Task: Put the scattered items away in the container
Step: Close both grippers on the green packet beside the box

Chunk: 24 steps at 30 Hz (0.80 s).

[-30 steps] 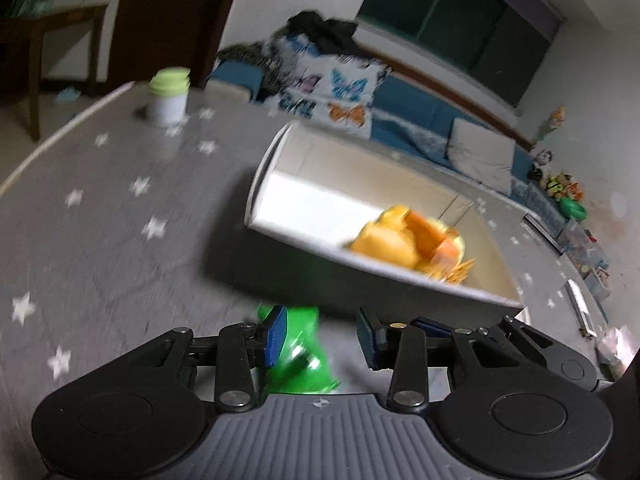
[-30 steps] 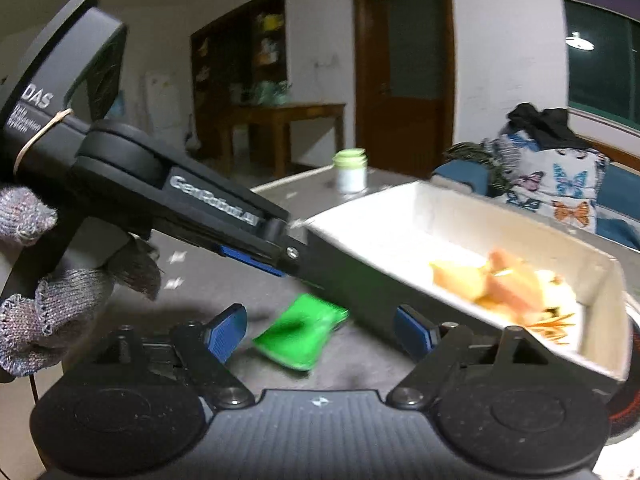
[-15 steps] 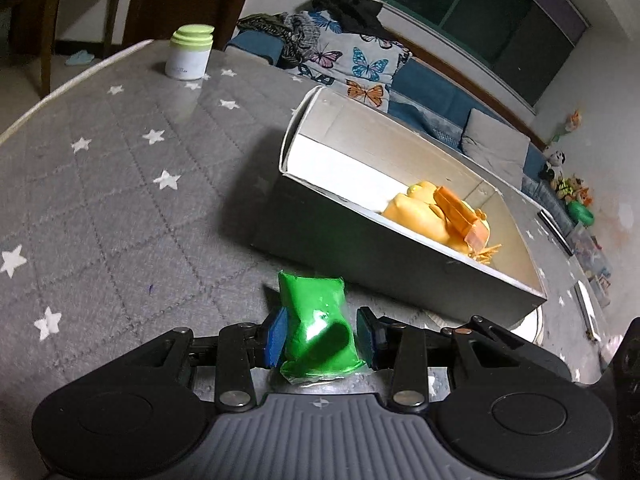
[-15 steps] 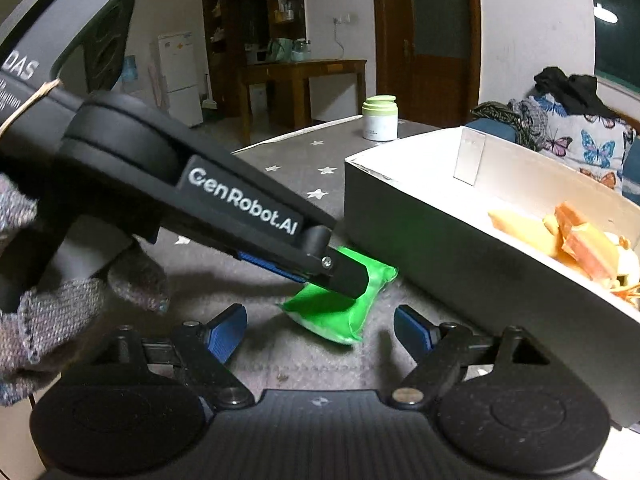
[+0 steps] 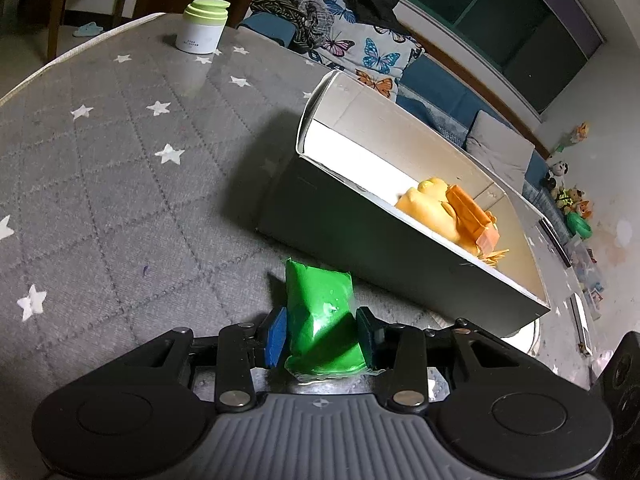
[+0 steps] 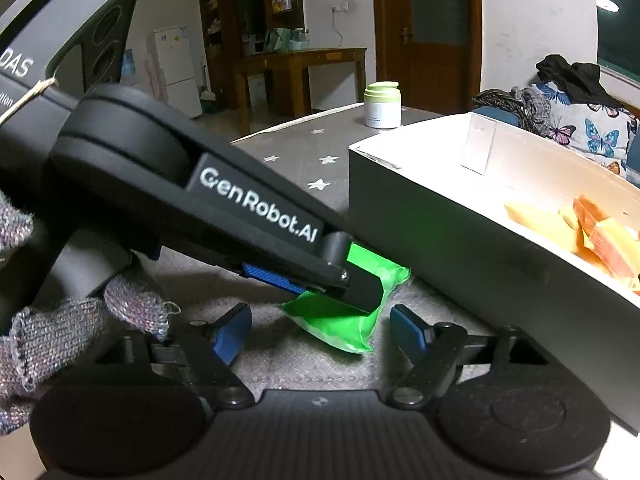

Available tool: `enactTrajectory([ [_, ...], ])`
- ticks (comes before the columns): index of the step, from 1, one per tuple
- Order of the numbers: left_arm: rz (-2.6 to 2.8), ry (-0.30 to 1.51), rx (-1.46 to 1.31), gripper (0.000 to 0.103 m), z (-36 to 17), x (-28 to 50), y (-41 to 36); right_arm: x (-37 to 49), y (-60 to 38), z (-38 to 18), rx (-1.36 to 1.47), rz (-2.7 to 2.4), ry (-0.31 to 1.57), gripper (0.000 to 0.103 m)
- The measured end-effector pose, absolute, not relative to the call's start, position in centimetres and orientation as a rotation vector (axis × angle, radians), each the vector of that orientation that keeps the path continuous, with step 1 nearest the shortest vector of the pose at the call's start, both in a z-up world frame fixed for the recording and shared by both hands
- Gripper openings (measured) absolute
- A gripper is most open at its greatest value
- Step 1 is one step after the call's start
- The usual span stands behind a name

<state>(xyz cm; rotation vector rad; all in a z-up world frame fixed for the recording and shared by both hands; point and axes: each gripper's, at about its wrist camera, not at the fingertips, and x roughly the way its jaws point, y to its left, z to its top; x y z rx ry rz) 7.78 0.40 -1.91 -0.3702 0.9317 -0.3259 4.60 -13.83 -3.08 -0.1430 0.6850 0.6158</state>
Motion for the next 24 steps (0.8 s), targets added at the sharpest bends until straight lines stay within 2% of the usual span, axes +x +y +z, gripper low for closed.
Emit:
enactTrajectory([
  [18,-0.313,0.925,-0.376,0.04,-2.16,7.39,-0.41,4.56,-13.65,-3.55,-0.153,0.609,0.681,0.079],
  [24,-0.311,0.93,-0.389,0.037,-2.17,7.19,-0.45,4.41,-13.85,-3.48,-0.148,0.608,0.68,0.079],
])
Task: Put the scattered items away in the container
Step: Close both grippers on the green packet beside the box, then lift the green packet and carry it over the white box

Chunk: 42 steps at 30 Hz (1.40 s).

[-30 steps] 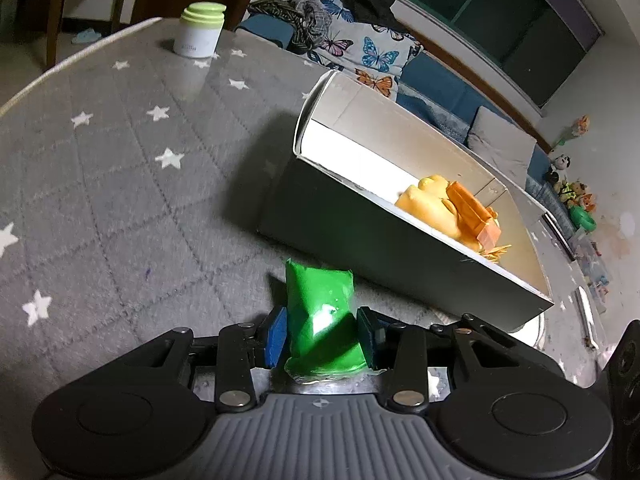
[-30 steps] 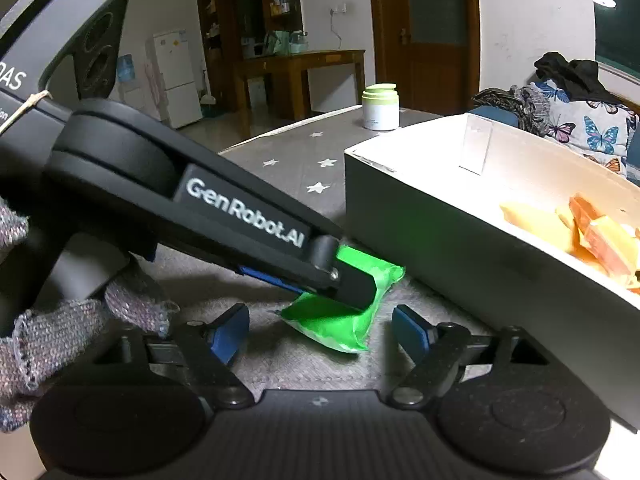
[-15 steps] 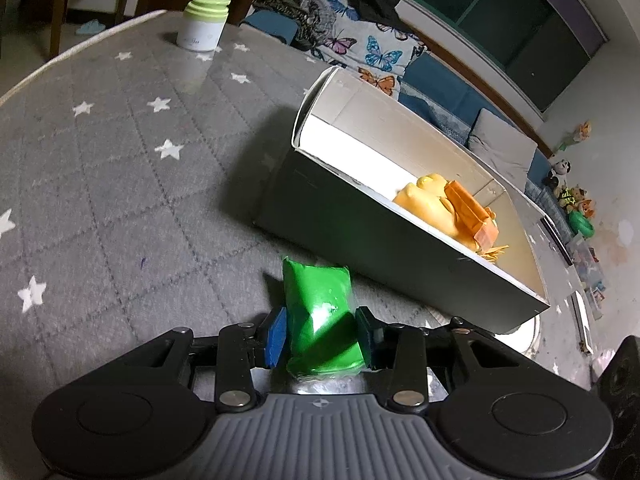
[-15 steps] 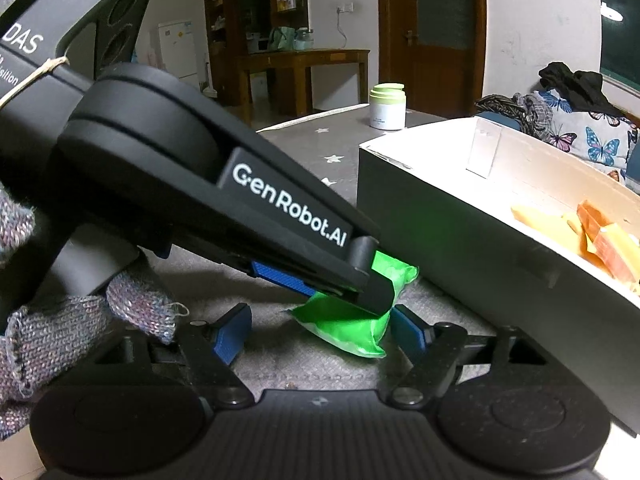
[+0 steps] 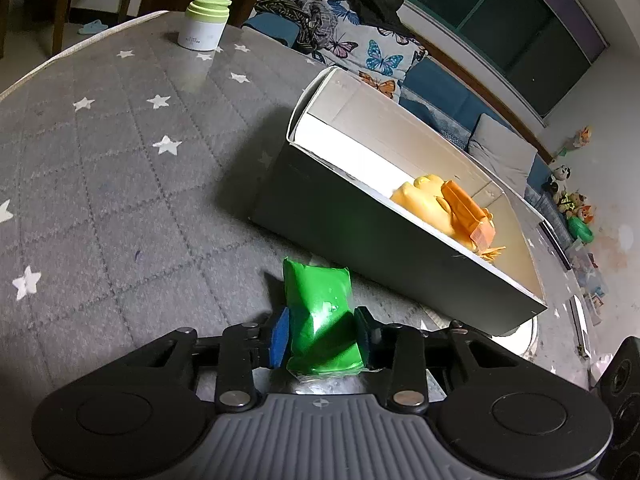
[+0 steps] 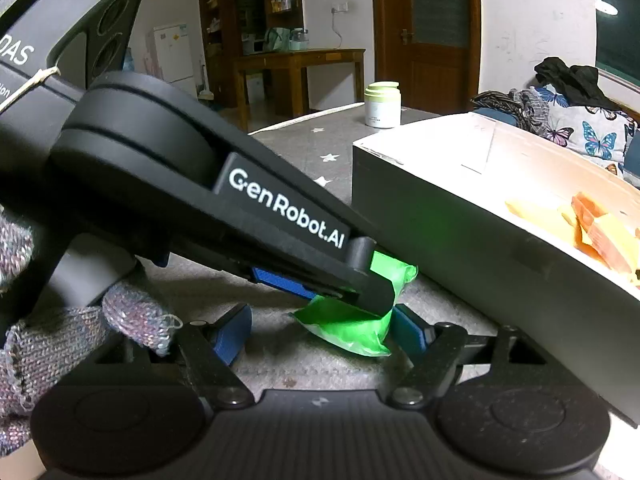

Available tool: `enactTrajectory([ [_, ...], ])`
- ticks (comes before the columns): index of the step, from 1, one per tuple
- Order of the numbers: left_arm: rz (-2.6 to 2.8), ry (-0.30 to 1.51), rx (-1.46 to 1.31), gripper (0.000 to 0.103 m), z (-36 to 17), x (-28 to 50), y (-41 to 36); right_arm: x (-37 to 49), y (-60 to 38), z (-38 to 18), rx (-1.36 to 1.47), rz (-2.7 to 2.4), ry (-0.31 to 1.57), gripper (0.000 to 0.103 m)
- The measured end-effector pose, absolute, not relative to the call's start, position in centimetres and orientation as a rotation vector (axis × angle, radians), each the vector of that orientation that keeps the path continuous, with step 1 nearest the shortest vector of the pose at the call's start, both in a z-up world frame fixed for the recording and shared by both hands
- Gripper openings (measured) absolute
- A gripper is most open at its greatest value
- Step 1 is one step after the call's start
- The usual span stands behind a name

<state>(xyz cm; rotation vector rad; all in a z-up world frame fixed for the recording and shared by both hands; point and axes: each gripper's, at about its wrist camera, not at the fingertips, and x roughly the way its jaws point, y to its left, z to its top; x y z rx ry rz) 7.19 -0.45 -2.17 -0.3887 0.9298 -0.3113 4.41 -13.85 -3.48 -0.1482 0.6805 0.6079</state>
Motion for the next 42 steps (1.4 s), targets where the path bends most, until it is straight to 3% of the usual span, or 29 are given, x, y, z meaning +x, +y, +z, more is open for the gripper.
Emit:
enactTrajectory([
  [5,-0.319,0.935,-0.408,0.033,-2.1,7.0,-0.4,4.2,-14.2,-3.5,-0.134,0.596,0.679,0.078],
  [15,-0.342,0.939,-0.425,0.027,-2.0,6.5,-0.6,3.5,-16.0,-3.3,-0.109,0.557,0.682,0.056],
  [30,-0.364,0.942,-0.407,0.028,-1.7,5.1,-1.9,1.9,-16.9,-3.2,-0.126,0.529,0.671,0.054],
  [42,-0.454,0.813,-0.4,0.027,4.0,6.0,-3.6,1.0,-19.0,1.5,-0.112,0.484,0.528,0.054],
])
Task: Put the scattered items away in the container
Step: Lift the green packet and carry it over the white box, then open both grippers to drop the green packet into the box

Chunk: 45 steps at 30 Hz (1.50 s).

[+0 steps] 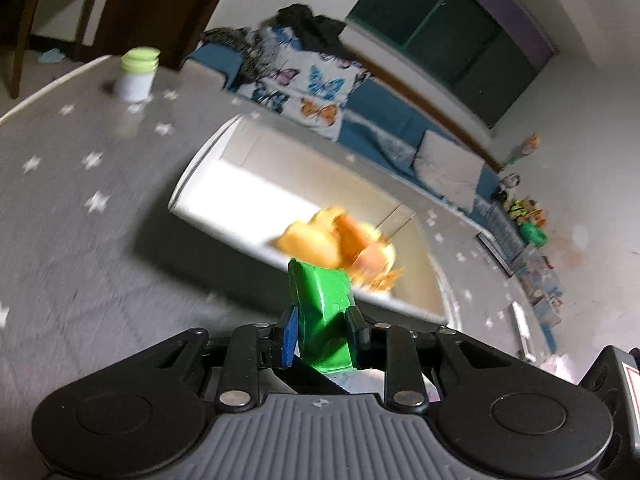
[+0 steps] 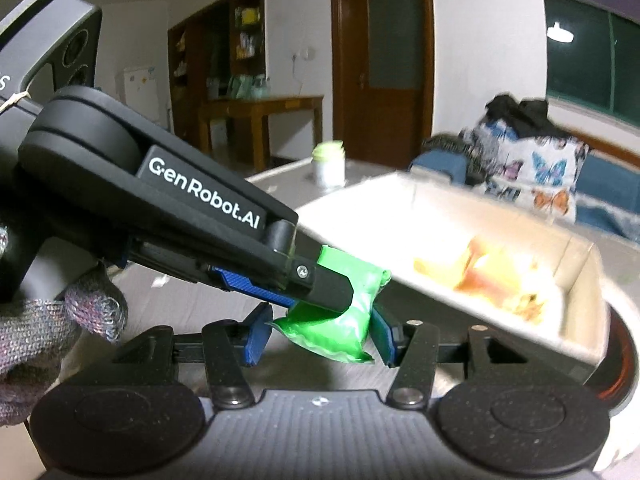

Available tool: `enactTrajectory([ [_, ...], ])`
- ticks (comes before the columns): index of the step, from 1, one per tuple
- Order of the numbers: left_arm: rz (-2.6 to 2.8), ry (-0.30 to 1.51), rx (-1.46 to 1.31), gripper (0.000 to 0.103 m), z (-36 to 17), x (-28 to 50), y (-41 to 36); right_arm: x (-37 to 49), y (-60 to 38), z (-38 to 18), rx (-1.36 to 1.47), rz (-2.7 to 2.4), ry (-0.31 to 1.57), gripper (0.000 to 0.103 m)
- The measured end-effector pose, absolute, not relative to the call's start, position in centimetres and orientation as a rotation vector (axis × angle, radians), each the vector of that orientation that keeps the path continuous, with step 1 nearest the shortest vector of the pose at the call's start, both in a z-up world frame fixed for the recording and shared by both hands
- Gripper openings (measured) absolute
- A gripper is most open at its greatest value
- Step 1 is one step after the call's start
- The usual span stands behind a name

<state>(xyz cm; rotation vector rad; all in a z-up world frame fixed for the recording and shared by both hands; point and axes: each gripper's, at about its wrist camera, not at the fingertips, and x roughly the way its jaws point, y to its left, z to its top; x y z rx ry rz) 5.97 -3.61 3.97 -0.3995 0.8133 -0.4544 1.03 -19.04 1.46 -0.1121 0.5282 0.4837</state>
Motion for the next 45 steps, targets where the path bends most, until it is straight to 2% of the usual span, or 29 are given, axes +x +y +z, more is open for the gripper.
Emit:
enactTrajectory([
  [7,-0.504,0.799,-0.406,0.026,5.5,10.6,-5.7,4.5,-20.5,3.7,-0.121,0.44,0.488,0.053],
  [15,-0.547,0.846,-0.433,0.026,3.9,15.6,-7.9,9.2,-22.2,3.0,-0.101,0.373,0.533,0.053],
  [28,-0.516,0.86,-0.473,0.029,2.4,17.0,-7.2,11.5,-21.4,1.3,-0.164,0.357,0.561,0.054],
  [35,-0.501,0.832,-0.477,0.03,3.1,16.0,-6.1,10.7,-21.4,1.6,-0.16,0.354,0.547,0.064],
  [40,-0.493,0.809,-0.448,0.03,3.7,14.4,-5.6,9.3,-21.4,1.9,-0.147,0.34,0.53,0.066],
  [42,-0.487,0.801,-0.444,0.03,3.8,13.5,-5.3,8.6,-21.4,2.0,-0.142,0.339,0.521,0.072],
  [45,-0.463,0.799,-0.431,0.03,3.8,12.0,-4.7,7.1,-21.7,2.4,-0.128,0.335,0.5,0.074],
])
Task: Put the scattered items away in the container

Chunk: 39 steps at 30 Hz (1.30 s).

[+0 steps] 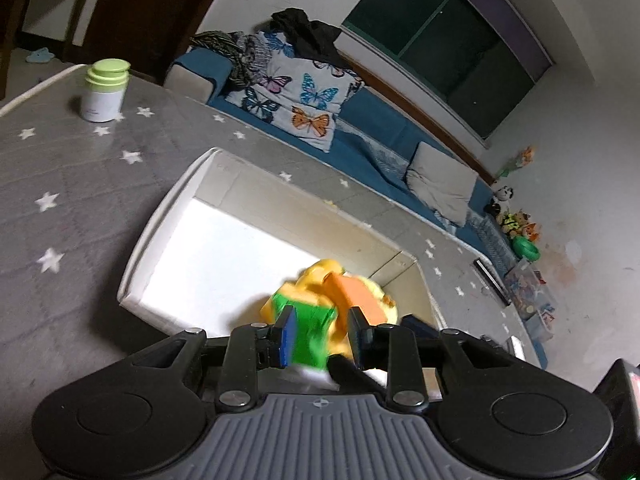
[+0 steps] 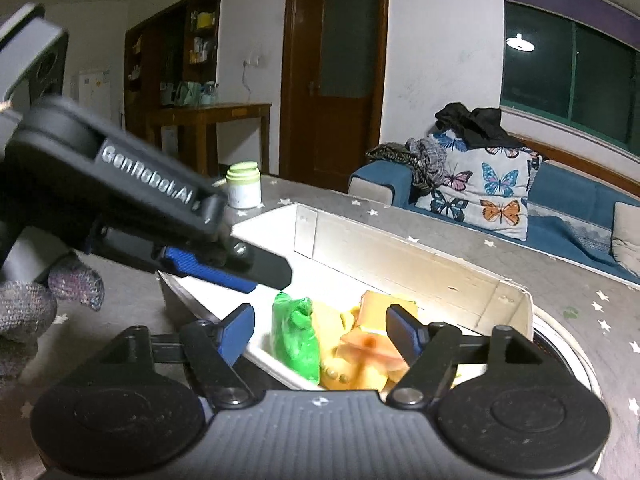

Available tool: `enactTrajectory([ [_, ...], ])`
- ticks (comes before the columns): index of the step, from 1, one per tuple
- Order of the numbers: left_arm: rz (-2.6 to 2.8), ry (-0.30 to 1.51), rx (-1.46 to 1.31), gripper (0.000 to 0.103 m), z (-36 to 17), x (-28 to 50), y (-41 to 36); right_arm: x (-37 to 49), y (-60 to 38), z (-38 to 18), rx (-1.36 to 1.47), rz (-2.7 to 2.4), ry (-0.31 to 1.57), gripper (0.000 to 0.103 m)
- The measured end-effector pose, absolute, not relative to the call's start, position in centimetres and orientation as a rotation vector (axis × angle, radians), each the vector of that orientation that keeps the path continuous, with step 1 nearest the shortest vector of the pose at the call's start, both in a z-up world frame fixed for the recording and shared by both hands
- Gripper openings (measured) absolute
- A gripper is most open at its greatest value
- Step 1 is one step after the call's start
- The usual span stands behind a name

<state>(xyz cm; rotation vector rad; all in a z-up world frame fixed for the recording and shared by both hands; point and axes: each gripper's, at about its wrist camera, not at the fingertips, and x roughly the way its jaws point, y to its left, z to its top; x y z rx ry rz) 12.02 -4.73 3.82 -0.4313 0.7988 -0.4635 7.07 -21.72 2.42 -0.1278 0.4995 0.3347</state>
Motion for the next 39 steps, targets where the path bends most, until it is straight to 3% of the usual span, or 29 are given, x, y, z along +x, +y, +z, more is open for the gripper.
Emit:
enactTrajectory([
  [2,-0.45,0.792,-0.414,0.03,3.9,10.8,-4.5,6.0,-21.9,2.7,-0.117,0.335,0.487,0.075],
  [7,-0.42,0.768,-0.363,0.033,4.0,7.6,-4.4,4.1,-22.6,3.2,-0.121,0.326,0.453,0.087],
  [9,-0.398,0.759,-0.334,0.033,4.0,6.3,-4.6,2.9,-22.9,3.2,-0.116,0.319,0.451,0.096],
  [13,-0.349,0.761,-0.284,0.033,3.4,4.2,-5.1,0.9,-23.4,2.7,-0.104,0.293,0.464,0.102],
  [39,-0.186,0.827,-0.182,0.034,-0.1,-2.3,-6.6,-5.4,-24.1,-0.5,-0.026,0.198,0.598,0.103],
])
